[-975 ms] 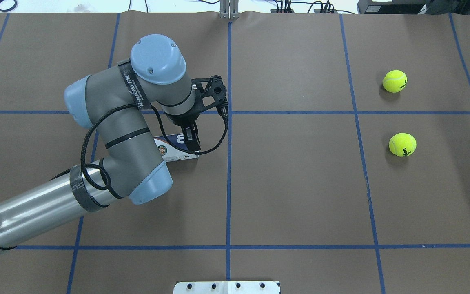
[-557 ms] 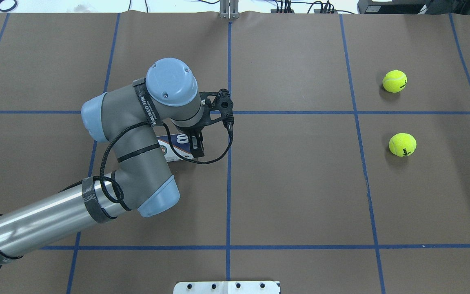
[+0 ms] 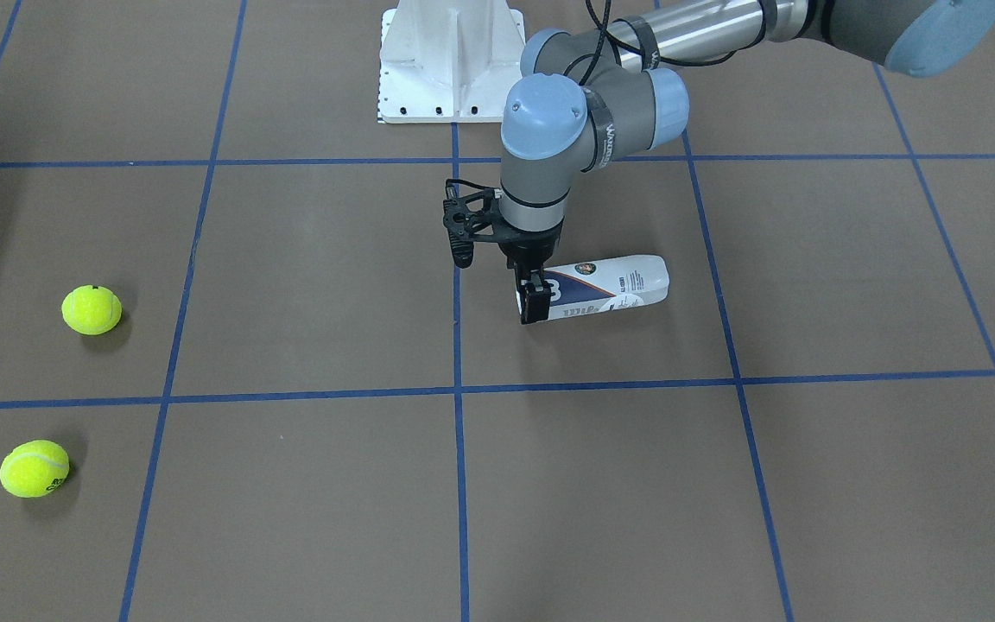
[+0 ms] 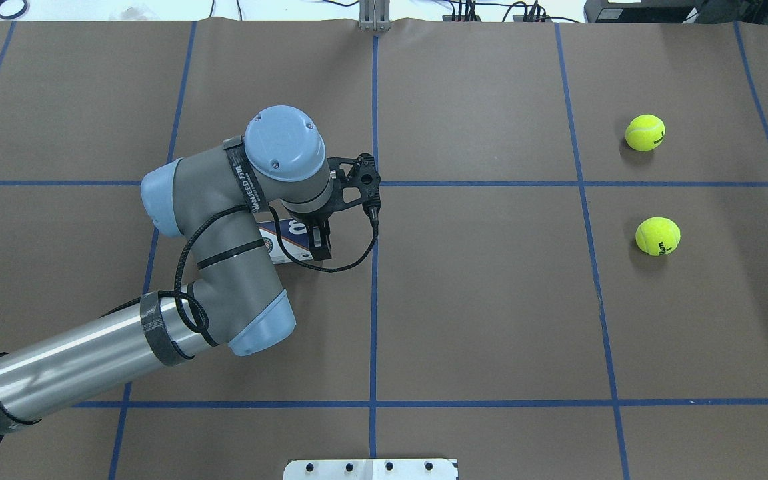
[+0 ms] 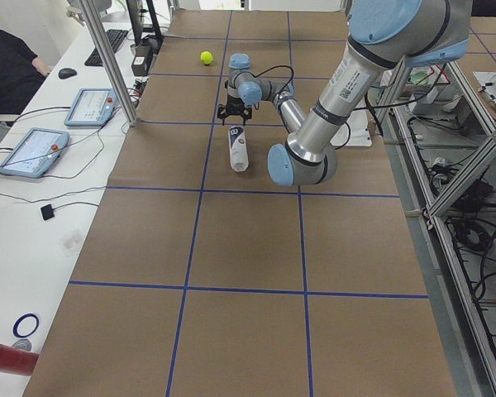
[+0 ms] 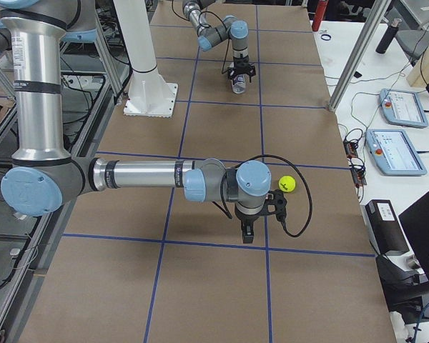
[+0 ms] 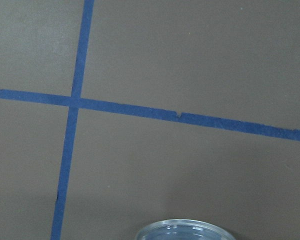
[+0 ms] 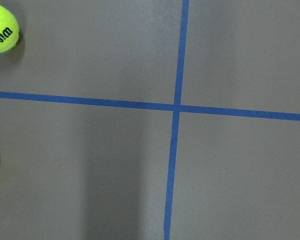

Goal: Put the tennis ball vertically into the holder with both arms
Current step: 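Move the left gripper down over the lying white-and-navy ball can, then close the left gripper on the can's open end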

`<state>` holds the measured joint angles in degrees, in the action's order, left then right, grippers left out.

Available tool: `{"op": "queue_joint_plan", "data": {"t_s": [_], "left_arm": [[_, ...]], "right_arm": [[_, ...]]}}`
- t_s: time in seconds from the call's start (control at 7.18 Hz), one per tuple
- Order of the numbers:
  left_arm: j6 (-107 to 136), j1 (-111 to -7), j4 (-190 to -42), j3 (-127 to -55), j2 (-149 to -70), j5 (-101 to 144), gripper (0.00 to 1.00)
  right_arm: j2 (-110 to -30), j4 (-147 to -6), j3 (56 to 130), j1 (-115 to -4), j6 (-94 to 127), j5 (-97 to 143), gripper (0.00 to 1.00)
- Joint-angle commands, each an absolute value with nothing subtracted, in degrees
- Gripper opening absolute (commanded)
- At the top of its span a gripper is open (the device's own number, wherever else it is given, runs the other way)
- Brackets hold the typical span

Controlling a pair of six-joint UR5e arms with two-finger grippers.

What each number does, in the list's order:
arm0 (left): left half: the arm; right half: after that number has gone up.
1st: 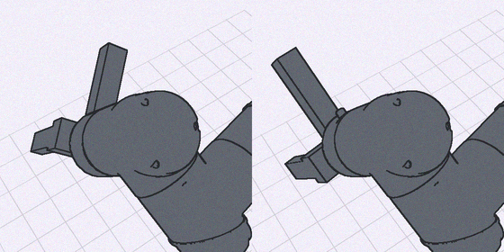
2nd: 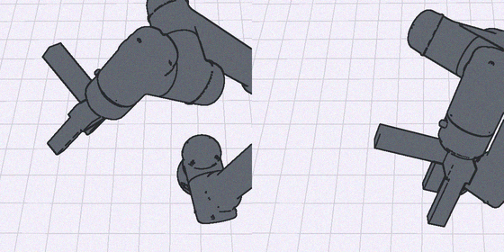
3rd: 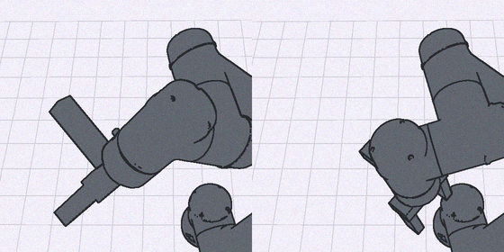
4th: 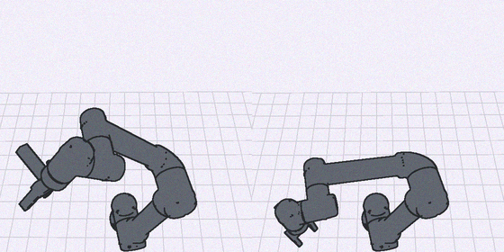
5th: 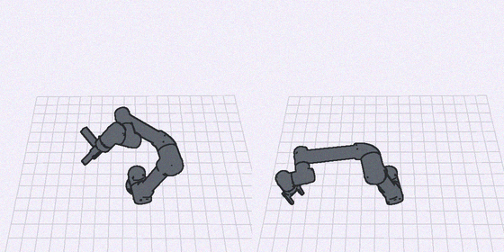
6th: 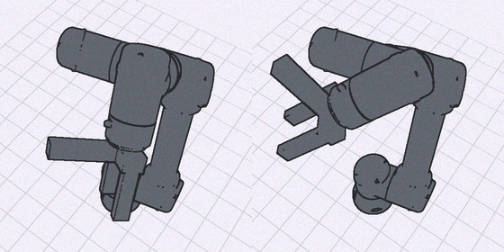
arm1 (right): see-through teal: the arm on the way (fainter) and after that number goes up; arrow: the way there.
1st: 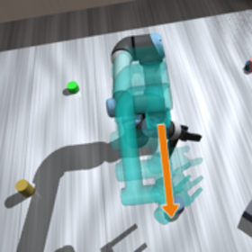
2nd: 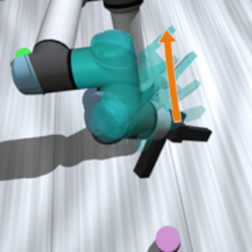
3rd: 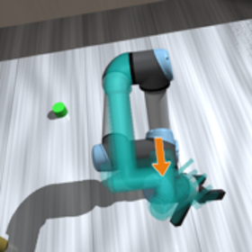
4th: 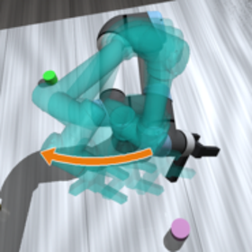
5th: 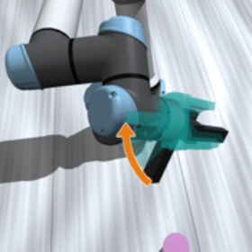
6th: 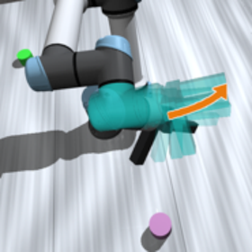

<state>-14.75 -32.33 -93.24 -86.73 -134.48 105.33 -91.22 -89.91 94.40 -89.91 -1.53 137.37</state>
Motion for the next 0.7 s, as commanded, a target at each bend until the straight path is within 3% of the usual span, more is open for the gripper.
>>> {"op": "queue_joint_plan", "data": {"t_s": [0.0, 0.56], "left_arm": [[-14.77, -31.73, -93.25, -85.35, -134.38, 105.29, 0.99], [-14.68, -31.20, -93.43, -83.85, -134.56, 105.29, 0.99]], "right_arm": [[-91.32, -89.91, 94.39, -89.91, -1.49, 137.37, 0.99], [-91.32, -89.91, 94.31, -89.91, -1.58, 137.37, 1.00]]}}
